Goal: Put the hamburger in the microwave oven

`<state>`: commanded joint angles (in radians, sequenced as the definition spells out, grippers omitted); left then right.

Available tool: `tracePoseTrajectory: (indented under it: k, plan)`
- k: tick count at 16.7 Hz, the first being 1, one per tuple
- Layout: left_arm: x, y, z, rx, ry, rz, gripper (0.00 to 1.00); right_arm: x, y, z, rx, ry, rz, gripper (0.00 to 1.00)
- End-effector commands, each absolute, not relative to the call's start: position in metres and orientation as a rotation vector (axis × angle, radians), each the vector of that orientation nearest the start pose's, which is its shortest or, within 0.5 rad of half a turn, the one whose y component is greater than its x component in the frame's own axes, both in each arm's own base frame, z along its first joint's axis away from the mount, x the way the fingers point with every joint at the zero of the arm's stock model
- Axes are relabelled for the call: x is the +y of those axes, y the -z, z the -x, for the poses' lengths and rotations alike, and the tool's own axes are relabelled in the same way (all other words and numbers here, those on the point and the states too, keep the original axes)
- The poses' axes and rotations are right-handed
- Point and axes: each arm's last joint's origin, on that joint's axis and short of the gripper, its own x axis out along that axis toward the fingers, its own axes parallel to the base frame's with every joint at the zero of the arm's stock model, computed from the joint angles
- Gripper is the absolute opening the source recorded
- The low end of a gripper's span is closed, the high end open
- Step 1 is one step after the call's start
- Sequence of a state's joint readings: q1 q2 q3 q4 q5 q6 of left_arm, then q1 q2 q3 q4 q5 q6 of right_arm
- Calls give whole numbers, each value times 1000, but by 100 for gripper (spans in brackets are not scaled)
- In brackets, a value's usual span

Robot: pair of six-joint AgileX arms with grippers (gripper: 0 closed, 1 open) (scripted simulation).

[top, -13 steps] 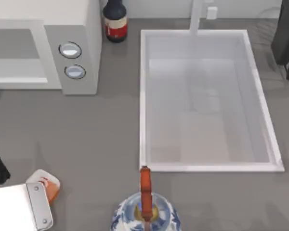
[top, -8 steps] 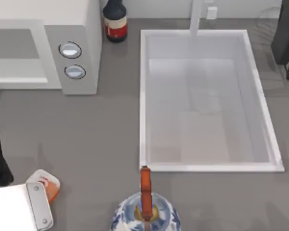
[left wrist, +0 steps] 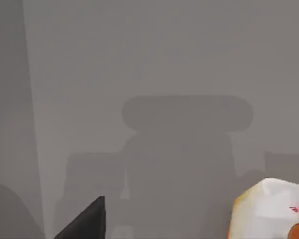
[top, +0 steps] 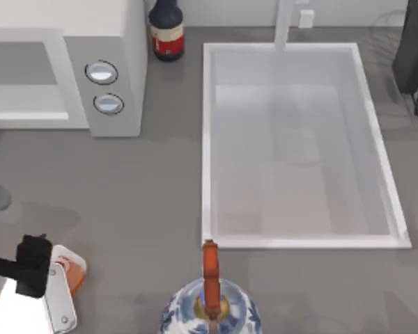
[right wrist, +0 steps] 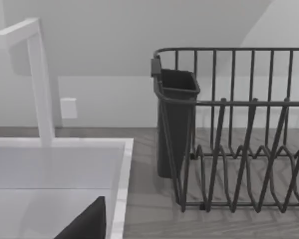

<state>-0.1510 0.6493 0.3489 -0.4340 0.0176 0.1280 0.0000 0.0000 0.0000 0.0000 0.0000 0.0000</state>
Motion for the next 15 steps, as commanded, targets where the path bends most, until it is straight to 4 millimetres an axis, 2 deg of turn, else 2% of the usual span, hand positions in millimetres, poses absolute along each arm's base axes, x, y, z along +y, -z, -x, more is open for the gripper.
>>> tracePoseTrajectory:
  k: [4,7,11,15]
  plan:
    - [-40,-183,-175,1068,321,-276,100,-1,-160,-106,0,0,0,100]
    - [-55,-181,-203,1265,391,-353,100,-1,-160,-106,0,0,0,100]
    - [-70,-176,-232,1442,437,-427,100,-1,-160,-106,0,0,0,100]
    - [-74,-171,-243,1521,439,-450,100,-1,-160,-106,0,0,0,100]
